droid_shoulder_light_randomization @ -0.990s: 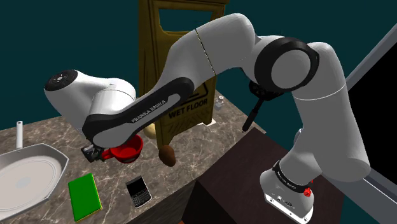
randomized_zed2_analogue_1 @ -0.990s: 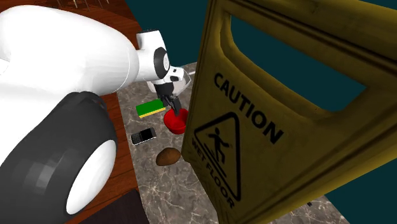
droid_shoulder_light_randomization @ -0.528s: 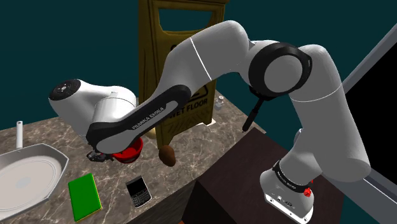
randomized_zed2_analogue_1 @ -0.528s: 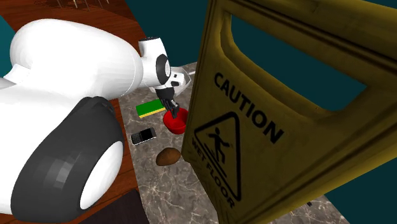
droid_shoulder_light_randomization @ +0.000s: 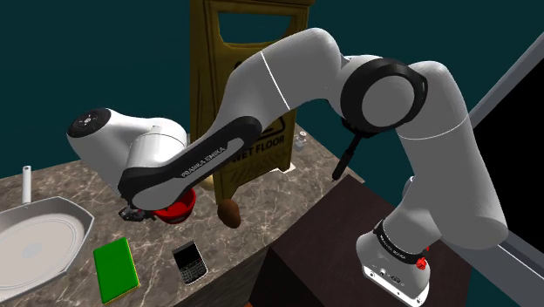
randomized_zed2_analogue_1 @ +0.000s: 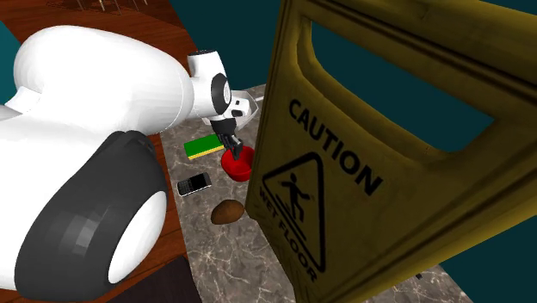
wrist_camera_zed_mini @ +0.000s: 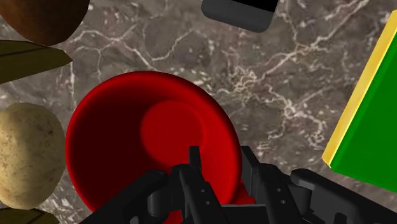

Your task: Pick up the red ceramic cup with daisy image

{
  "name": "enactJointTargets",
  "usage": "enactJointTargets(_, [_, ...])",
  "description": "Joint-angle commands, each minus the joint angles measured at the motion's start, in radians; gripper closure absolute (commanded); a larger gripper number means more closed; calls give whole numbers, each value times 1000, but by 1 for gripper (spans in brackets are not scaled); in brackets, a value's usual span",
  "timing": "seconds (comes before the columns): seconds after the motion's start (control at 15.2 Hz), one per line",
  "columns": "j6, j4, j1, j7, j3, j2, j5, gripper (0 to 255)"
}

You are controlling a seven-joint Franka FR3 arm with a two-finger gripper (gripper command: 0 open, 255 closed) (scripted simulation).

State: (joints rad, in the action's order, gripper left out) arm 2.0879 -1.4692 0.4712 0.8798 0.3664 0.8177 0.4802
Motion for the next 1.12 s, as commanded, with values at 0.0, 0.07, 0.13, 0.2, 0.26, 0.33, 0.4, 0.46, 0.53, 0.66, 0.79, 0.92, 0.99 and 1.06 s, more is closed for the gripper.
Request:
enactJointTargets(0.0, [-7,-2,-2,-3,3,-7,-3,255])
enactJointTargets(0.07, [-15,-2,-3,-5,5,-16,-6,255])
enactJointTargets(0.13, [-22,-3,-5,-7,8,-24,-9,255])
enactJointTargets(0.2, [-30,-2,-6,-10,10,-32,-12,255])
enactJointTargets(0.26, [-38,-2,-7,-12,12,-40,-16,255])
enactJointTargets(0.33, [-46,-2,-9,-15,15,-48,-19,255])
enactJointTargets(0.4, [-54,-1,-10,-17,17,-56,-22,255])
enactJointTargets(0.46, [-63,0,-11,-20,19,-64,-25,255])
enactJointTargets(0.53, [-71,1,-12,-22,21,-71,-28,255])
enactJointTargets(0.66, [-88,4,-14,-27,26,-86,-34,255])
enactJointTargets(0.79, [-105,8,-16,-33,30,-100,-40,255])
enactJointTargets(0.92, [-123,14,-18,-38,34,-114,-46,255])
enactJointTargets(0.99, [-124,14,-18,-38,34,-115,-46,255])
enactJointTargets(1.06, [-124,14,-18,-38,34,-115,-46,255])
